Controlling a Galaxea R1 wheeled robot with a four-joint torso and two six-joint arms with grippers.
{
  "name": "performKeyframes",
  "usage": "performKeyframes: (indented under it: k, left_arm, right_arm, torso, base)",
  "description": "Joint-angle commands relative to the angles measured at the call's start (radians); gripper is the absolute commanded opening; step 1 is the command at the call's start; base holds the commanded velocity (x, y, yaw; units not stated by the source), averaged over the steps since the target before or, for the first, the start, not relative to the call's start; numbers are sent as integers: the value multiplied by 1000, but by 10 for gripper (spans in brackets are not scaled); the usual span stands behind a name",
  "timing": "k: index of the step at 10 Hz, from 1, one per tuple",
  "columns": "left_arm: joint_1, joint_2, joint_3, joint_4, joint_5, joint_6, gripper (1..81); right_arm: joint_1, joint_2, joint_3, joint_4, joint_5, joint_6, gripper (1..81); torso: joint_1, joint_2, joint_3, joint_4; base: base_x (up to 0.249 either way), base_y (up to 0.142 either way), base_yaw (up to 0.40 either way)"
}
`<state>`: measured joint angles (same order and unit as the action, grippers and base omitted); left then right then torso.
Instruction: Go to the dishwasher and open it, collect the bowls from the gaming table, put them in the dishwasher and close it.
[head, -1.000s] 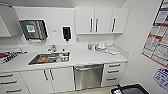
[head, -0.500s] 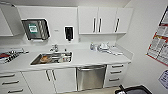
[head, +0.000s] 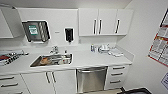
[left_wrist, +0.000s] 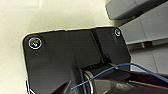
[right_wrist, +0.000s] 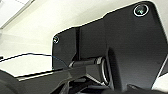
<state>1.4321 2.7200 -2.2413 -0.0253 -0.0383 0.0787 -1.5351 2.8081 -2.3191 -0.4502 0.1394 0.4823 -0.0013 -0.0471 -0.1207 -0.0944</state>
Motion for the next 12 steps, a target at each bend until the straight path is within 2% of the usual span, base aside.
performKeyframes:
  k: [1,12]
  left_arm:
    - [-46,-17,12,-8,57,3,811]
    - [-46,-15,9,-10,57,3,811]
  right_arm:
    - [35,-13,14,-15,-41,-2,811]
    - [34,-13,9,-12,-40,-1,811]
  torso:
    - [1,0,0,0]
    - [1,0,0,0]
  base:
    - [103,0,0]
    - [110,0,0]
